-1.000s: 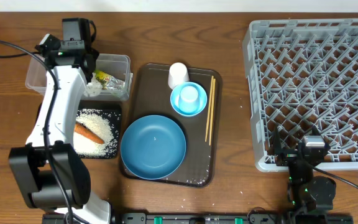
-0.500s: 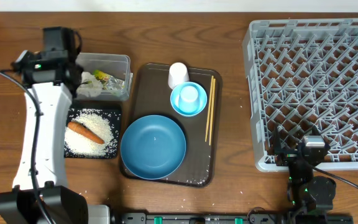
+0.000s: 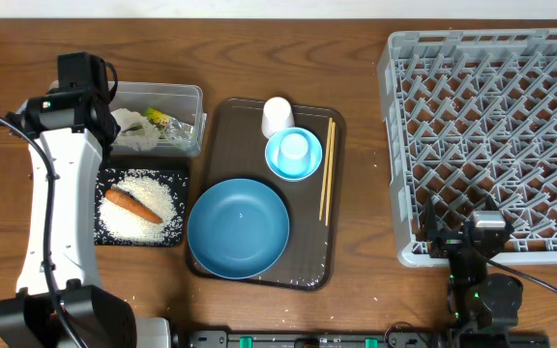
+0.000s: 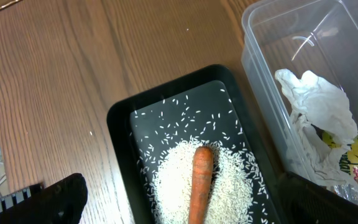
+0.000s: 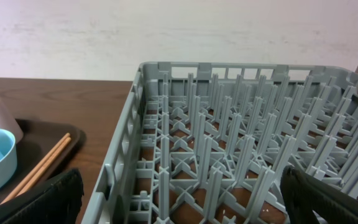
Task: Sort waste into correct bins and load items into the dishwasher rack
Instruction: 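Raise the right gripper from rest and move it toward the brown tray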
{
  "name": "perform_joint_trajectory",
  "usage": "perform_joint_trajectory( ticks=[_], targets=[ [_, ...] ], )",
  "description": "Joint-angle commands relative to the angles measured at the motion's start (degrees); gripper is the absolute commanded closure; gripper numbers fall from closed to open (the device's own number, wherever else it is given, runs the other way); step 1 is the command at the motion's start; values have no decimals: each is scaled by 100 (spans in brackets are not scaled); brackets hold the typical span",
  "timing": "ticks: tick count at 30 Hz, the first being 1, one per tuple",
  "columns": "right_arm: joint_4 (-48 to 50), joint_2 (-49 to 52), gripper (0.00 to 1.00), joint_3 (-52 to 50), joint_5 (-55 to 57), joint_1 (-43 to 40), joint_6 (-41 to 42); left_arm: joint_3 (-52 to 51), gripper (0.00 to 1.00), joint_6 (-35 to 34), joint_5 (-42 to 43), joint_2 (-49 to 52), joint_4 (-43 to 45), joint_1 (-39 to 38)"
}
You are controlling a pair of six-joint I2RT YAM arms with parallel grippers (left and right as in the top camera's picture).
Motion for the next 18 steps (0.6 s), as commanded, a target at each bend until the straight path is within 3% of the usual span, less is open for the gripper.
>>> perform_joint_trajectory(
  ticks=[1,15,18],
  targets=[
    [-22,-9,1,-9,-2,-13,-44,4,0,-50,-173,17,-20,4],
    [61,-9,1,-9,-68,-13,-13,4,1,-50,-175,17,-20,4],
    [363,-9,1,-9,-1174,-13,839,4,1,-50,-175,17,-20,4]
  ],
)
